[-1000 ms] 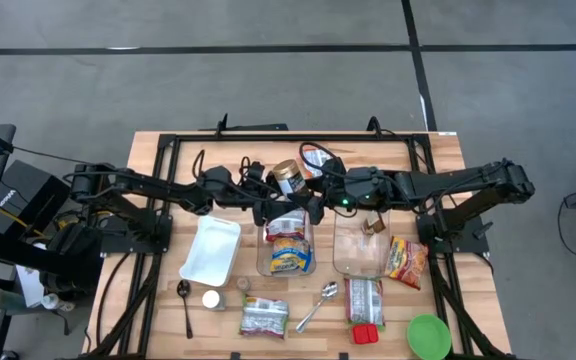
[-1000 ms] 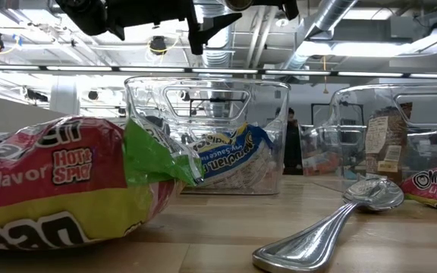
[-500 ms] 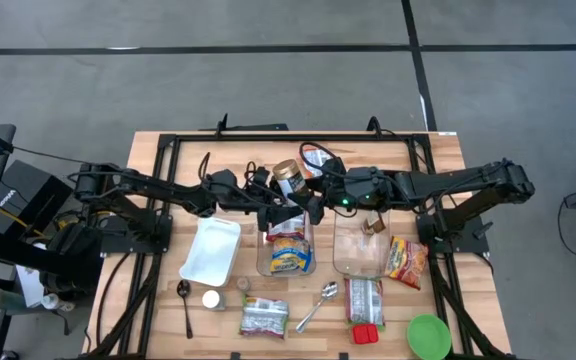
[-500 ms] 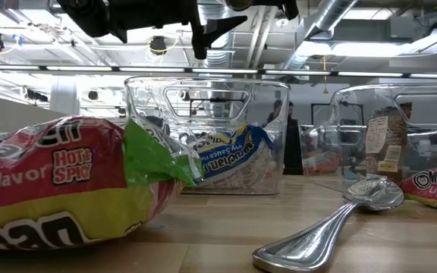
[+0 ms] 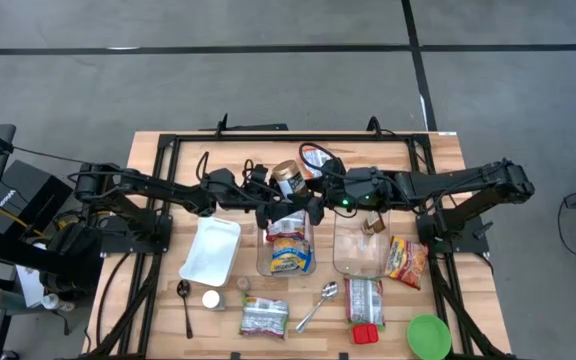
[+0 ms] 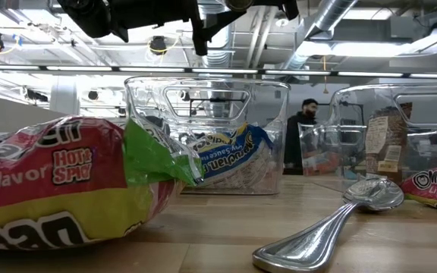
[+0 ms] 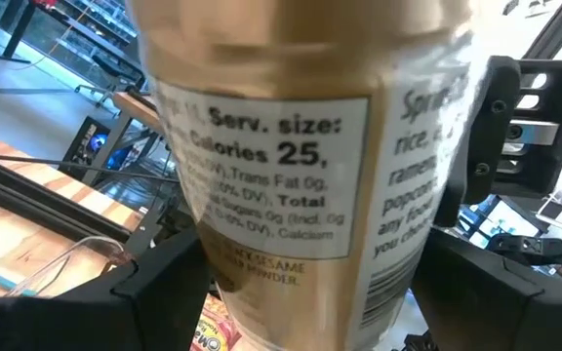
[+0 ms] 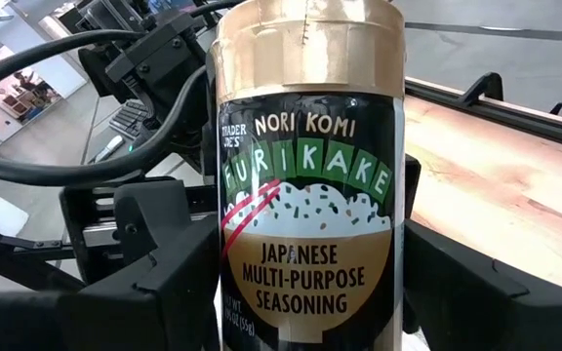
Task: Pick & Place Food Item
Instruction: Put the gold spice bottle into the right transparent bin
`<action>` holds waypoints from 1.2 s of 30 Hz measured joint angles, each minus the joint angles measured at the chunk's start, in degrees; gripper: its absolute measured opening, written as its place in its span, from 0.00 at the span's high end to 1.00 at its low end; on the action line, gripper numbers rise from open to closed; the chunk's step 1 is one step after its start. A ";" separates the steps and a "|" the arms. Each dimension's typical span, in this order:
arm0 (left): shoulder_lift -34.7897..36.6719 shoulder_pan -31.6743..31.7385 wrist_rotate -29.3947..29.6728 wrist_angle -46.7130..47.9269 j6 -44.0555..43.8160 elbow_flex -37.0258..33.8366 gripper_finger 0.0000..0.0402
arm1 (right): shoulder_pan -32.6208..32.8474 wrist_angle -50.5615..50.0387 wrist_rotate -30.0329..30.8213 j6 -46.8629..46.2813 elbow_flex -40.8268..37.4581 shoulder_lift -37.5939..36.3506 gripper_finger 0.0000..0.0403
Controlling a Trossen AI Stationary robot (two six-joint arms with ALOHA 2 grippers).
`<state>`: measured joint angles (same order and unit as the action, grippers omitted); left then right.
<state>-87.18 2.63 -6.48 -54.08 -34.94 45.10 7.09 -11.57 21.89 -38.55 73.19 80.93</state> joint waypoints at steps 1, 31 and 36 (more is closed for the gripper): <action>0.00 0.00 0.00 -0.01 0.00 0.00 0.23 | 0.00 0.00 0.00 0.01 0.00 0.00 0.33; 0.00 -0.02 -0.03 0.14 0.02 -0.08 0.31 | -0.09 0.17 -2.21 -0.65 0.00 -0.07 0.22; 0.00 -0.02 -0.01 0.30 0.00 -0.09 0.31 | -0.57 0.23 -2.62 -0.63 0.00 -0.07 0.17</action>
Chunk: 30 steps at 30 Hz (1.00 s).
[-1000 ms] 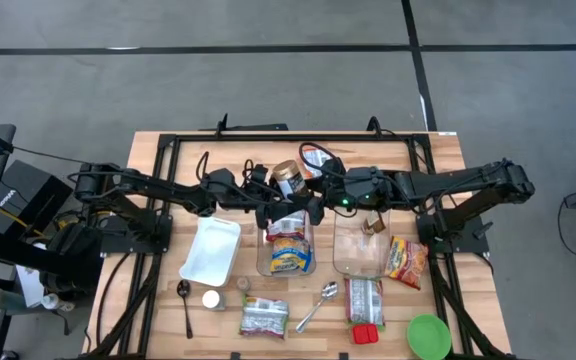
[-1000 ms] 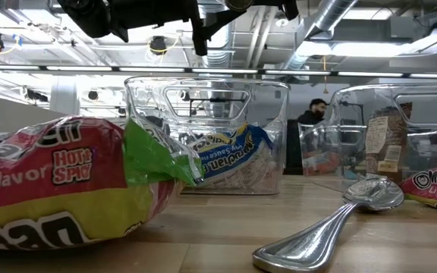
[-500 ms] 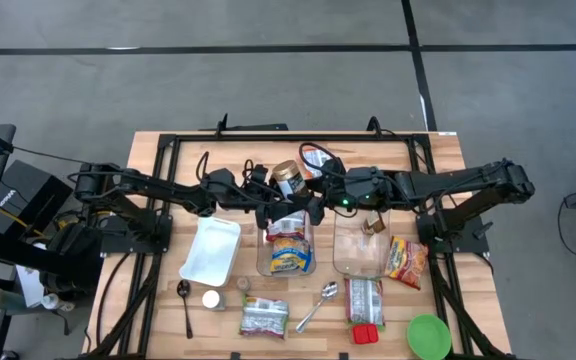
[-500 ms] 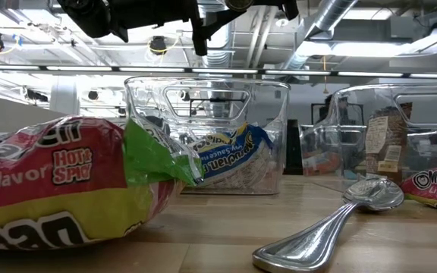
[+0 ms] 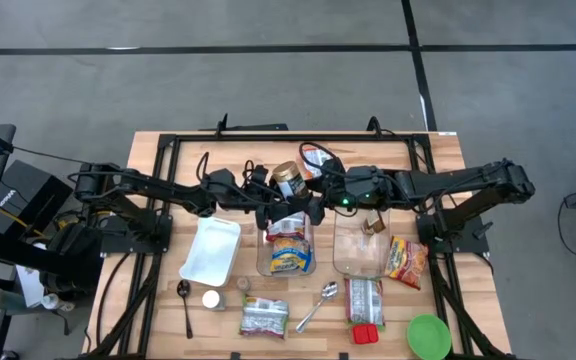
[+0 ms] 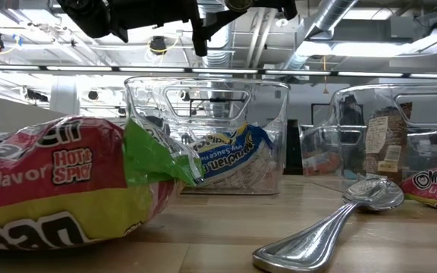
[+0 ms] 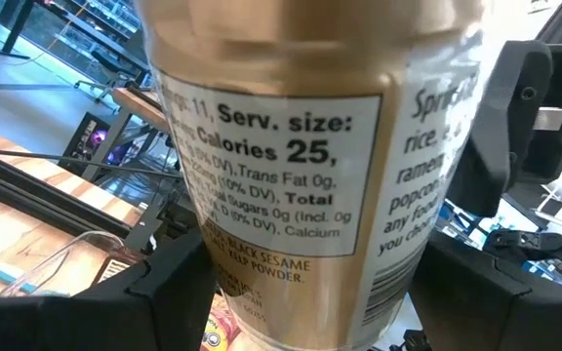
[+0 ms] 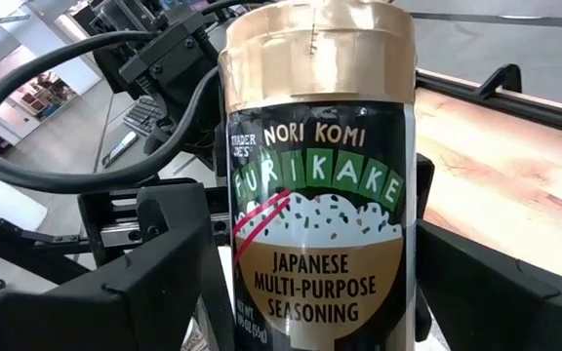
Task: Pick & Place Food Item
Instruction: Put the gold spice bottle into the right transparent bin
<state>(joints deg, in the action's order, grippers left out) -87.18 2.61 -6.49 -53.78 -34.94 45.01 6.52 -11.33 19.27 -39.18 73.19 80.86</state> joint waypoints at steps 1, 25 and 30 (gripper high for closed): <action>0.00 0.00 0.02 0.00 -0.01 0.00 0.31 | -0.14 0.00 0.00 0.11 0.00 0.00 0.16; 0.00 0.02 -4.48 3.38 1.43 0.00 0.31 | -0.80 -12.66 0.26 1.65 0.04 -12.22 0.15; 0.00 -0.07 -6.74 9.09 2.23 0.00 0.31 | -0.76 -17.14 0.24 1.69 0.03 -14.73 0.15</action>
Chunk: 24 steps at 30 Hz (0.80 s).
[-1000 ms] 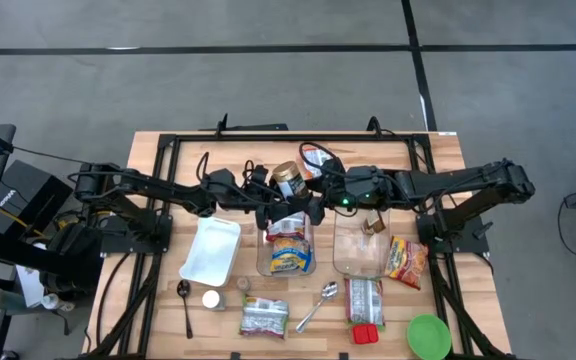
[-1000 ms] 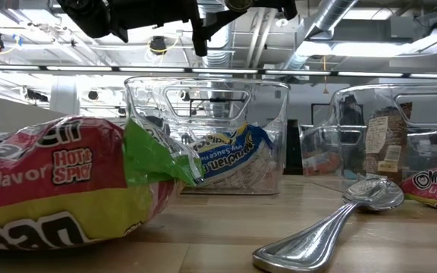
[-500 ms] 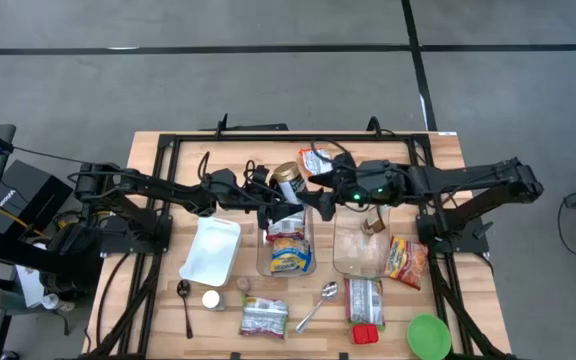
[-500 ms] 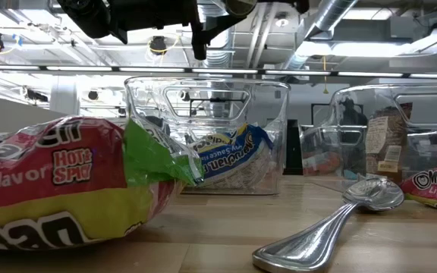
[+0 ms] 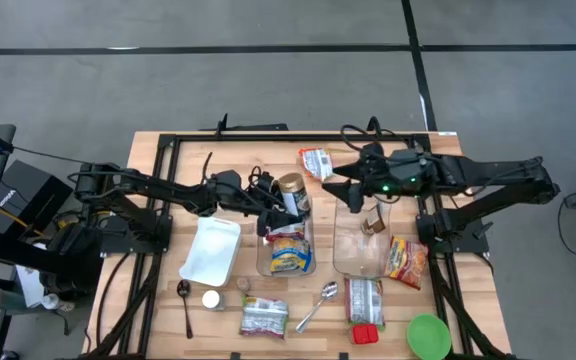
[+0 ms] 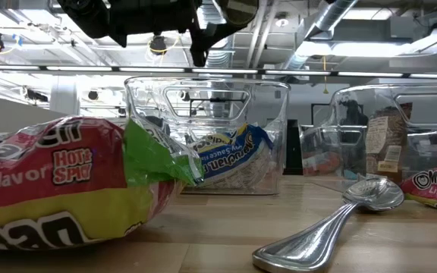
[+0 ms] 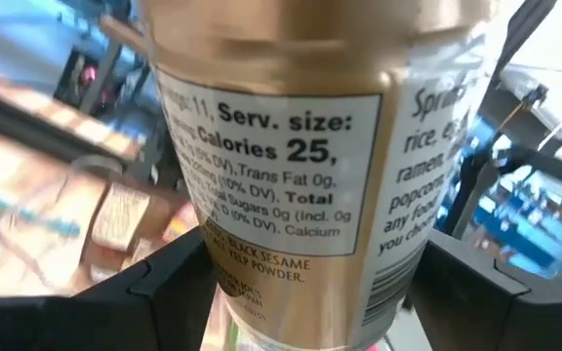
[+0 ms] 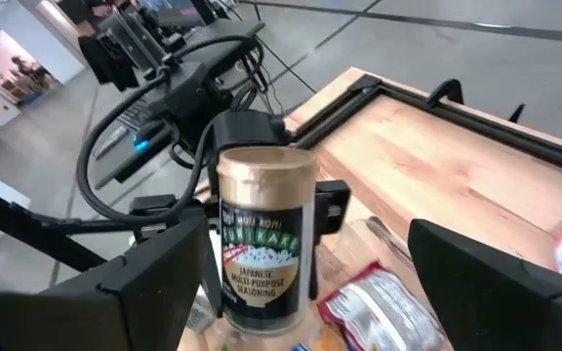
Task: Pick & Place Food Item
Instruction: Put the gold spice bottle into the right transparent bin
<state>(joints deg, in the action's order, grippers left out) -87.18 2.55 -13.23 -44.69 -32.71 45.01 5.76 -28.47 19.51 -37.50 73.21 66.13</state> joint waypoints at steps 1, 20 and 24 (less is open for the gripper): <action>0.00 0.00 -0.63 1.24 0.63 0.00 0.31 | 0.00 -1.25 0.00 0.00 0.02 -0.47 0.15; 0.00 -2.86 -7.94 33.22 16.02 10.81 0.31 | 1.31 -8.02 -8.93 0.48 -0.03 1.16 0.15; 0.00 -2.86 -8.07 34.25 16.00 10.97 0.31 | 1.85 -7.52 -9.09 3.29 -0.16 2.07 0.15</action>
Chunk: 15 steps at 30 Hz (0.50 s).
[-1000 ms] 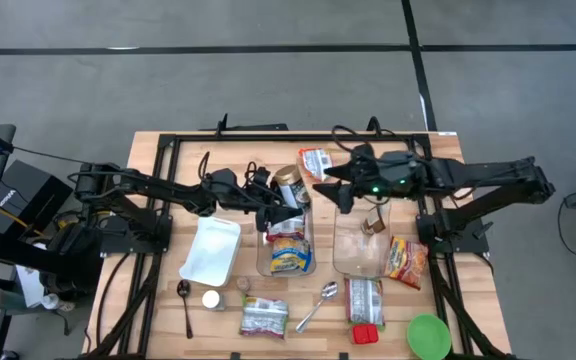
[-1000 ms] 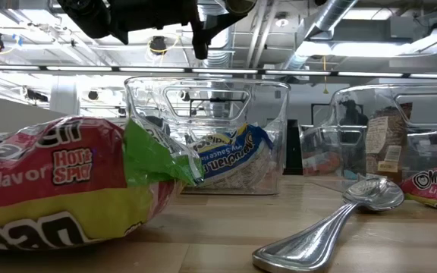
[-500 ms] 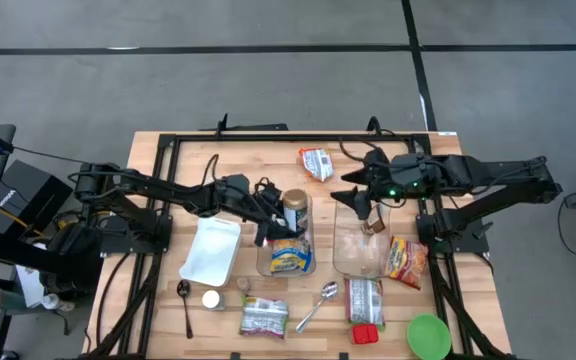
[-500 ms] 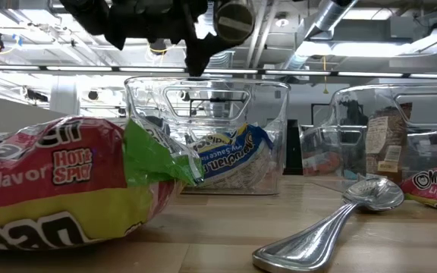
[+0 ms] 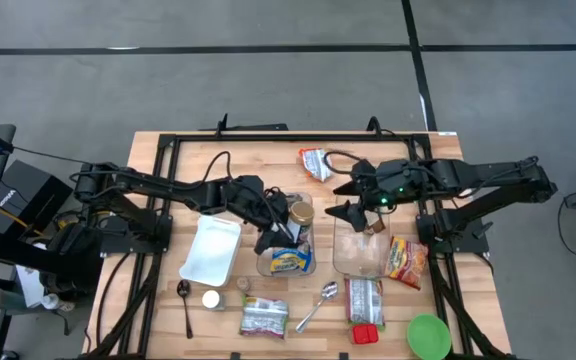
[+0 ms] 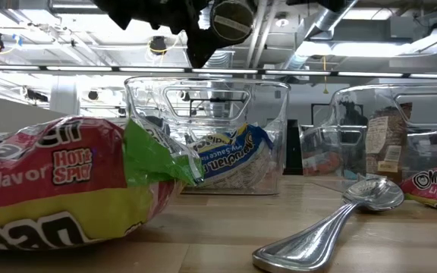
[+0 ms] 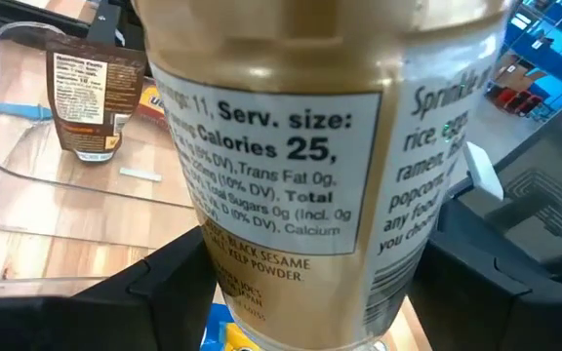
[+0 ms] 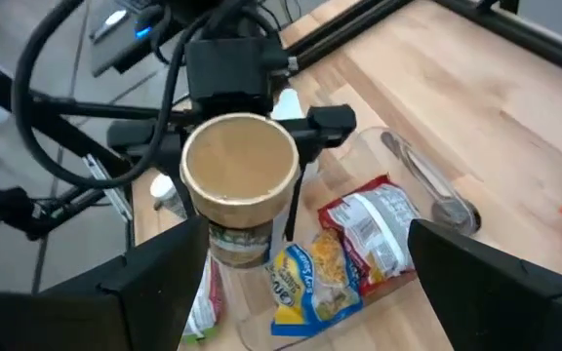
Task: Pick & Place Food Item
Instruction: Put the gold spice bottle into the right transparent bin
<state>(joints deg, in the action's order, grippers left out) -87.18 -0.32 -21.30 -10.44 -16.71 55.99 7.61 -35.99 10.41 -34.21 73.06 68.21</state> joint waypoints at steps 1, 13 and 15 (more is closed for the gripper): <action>0.00 0.00 -0.03 -0.03 0.00 0.00 0.31 | 0.25 1.42 0.06 1.02 0.09 0.41 0.15; 0.00 -0.59 0.00 0.91 -0.14 0.00 0.31 | 0.99 9.17 -0.09 6.22 0.13 6.18 0.15; 0.00 -0.88 -0.03 1.06 -0.13 0.00 0.31 | 0.99 9.29 -0.30 6.36 0.13 6.27 0.15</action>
<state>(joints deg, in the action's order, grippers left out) -87.18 -1.20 -21.33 -9.38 -16.84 55.99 8.60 -26.69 10.11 -27.86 73.19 74.48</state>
